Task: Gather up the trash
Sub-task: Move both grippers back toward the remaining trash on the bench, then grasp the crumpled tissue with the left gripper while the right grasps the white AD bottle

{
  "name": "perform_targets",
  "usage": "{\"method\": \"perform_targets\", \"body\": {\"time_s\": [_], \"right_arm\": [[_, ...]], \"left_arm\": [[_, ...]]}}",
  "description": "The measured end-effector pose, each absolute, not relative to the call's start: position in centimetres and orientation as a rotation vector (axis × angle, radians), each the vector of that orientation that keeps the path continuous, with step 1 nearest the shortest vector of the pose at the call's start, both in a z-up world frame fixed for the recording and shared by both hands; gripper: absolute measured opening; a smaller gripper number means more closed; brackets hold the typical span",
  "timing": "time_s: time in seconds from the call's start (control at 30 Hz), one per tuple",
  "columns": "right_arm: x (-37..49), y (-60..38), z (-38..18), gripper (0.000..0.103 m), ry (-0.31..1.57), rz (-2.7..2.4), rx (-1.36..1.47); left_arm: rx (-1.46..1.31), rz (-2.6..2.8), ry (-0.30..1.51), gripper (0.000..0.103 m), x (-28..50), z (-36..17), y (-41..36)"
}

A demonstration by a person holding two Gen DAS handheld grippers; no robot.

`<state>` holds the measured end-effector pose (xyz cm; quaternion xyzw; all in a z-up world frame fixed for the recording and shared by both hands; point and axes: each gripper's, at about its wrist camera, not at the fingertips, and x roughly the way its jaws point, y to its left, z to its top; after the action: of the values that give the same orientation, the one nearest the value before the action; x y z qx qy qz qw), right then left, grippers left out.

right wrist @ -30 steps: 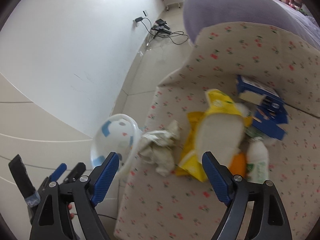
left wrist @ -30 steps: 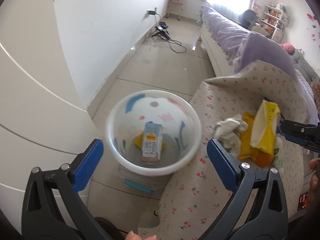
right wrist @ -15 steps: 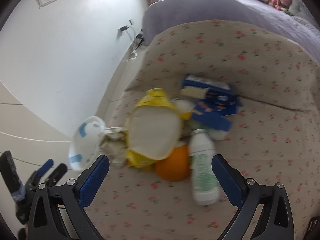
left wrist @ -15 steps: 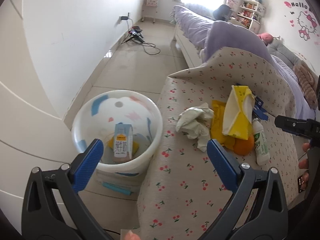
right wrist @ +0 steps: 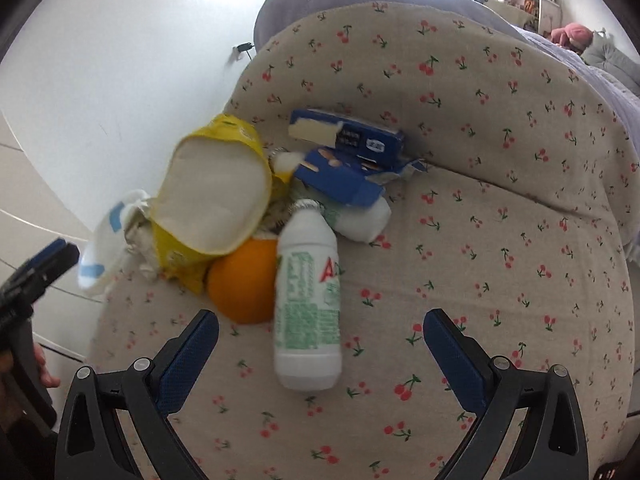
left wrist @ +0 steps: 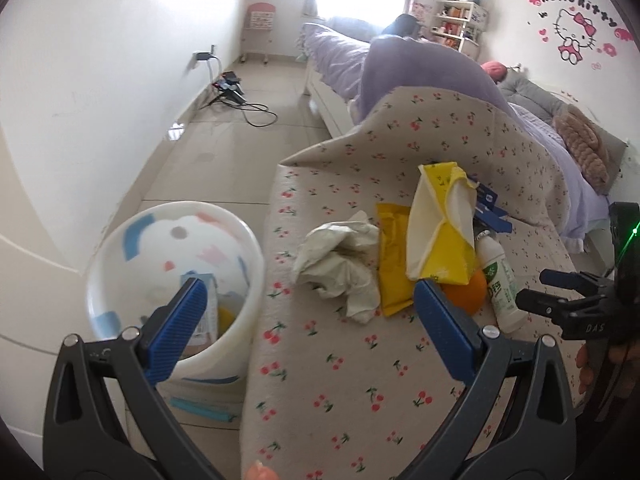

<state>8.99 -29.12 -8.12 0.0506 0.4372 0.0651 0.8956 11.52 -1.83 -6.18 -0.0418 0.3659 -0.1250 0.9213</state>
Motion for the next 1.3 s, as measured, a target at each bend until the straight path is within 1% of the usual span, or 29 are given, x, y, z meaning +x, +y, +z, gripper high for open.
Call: {"method": "perform_targets", "body": {"time_s": [0.23, 0.33, 0.5, 0.53, 0.57, 0.63, 0.67, 0.7, 0.73, 0.77, 0.83, 0.9, 0.97, 1.03, 1.07, 1.17, 1.23, 1.27, 1.3], "right_arm": [[8.6, -28.3, -8.5, 0.103, 0.835, 0.163, 0.042], [8.7, -27.7, -8.9, 0.103, 0.838, 0.184, 0.034], [9.3, -26.9, -9.7, 0.102, 0.871, 0.196, 0.035], [9.5, -26.8, -9.8, 0.100, 0.884, 0.191, 0.037], [9.6, -26.8, -9.9, 0.096, 0.891, 0.193, 0.042], [10.0, -26.3, -10.0, 0.093, 0.904, 0.204, 0.059], [10.1, -26.4, -10.0, 0.091, 0.907, 0.208, 0.067], [10.1, -26.4, -10.0, 0.086, 0.911, 0.213, 0.076], [10.2, -26.5, -10.1, 0.075, 0.927, 0.226, 0.090], [10.4, -26.5, -10.2, 0.069, 0.940, 0.234, 0.105], [10.6, -26.6, -10.4, 0.063, 0.949, 0.235, 0.131], [11.0, -27.0, -10.4, 0.056, 0.954, 0.229, 0.146], [11.3, -27.5, -10.4, 0.045, 0.963, 0.220, 0.171], [11.7, -28.2, -10.6, 0.040, 0.992, 0.202, 0.201], [11.9, -28.5, -10.7, 0.039, 1.008, 0.192, 0.219], [12.2, -29.5, -10.6, 0.039, 1.050, 0.173, 0.294], [12.2, -30.0, -10.5, 0.039, 1.065, 0.175, 0.333], [12.2, -30.2, -10.4, 0.039, 1.068, 0.174, 0.344], [12.2, -30.5, -10.2, 0.039, 1.070, 0.172, 0.356]], "left_arm": [[-0.026, -0.255, 0.814, 0.103, 13.3, -7.9, -2.9], [-0.013, -0.234, 0.848, 0.103, 13.9, -8.5, -3.1], [0.023, -0.230, 0.853, 0.103, 14.1, -8.7, -4.0], [0.023, -0.232, 0.856, 0.103, 14.2, -8.7, -4.1], [0.019, -0.235, 0.860, 0.103, 14.4, -8.8, -4.2], [0.007, -0.237, 0.873, 0.102, 14.7, -9.0, -4.3], [-0.001, -0.238, 0.878, 0.100, 14.9, -9.0, -4.3], [-0.012, -0.238, 0.887, 0.098, 15.1, -9.2, -4.3], [-0.021, -0.238, 0.893, 0.097, 15.2, -9.2, -4.3], [-0.034, -0.238, 0.899, 0.095, 15.4, -9.3, -4.3], [-0.072, -0.251, 0.919, 0.090, 15.8, -9.6, -4.2], [-0.102, -0.259, 0.942, 0.081, 16.3, -9.9, -4.2], [-0.134, -0.261, 0.964, 0.078, 16.7, -10.2, -4.1], [-0.159, -0.257, 0.964, 0.076, 16.9, -10.2, -4.0], [-0.171, -0.259, 0.968, 0.074, 17.0, -10.2, -3.9], [-0.219, -0.284, 0.989, 0.056, 17.4, -10.1, -3.9], [-0.248, -0.295, 1.008, 0.048, 17.6, -10.1, -3.8], [-0.262, -0.306, 1.018, 0.040, 17.6, -10.2, -3.9], [-0.279, -0.315, 1.030, 0.036, 17.6, -10.2, -3.9]]}}
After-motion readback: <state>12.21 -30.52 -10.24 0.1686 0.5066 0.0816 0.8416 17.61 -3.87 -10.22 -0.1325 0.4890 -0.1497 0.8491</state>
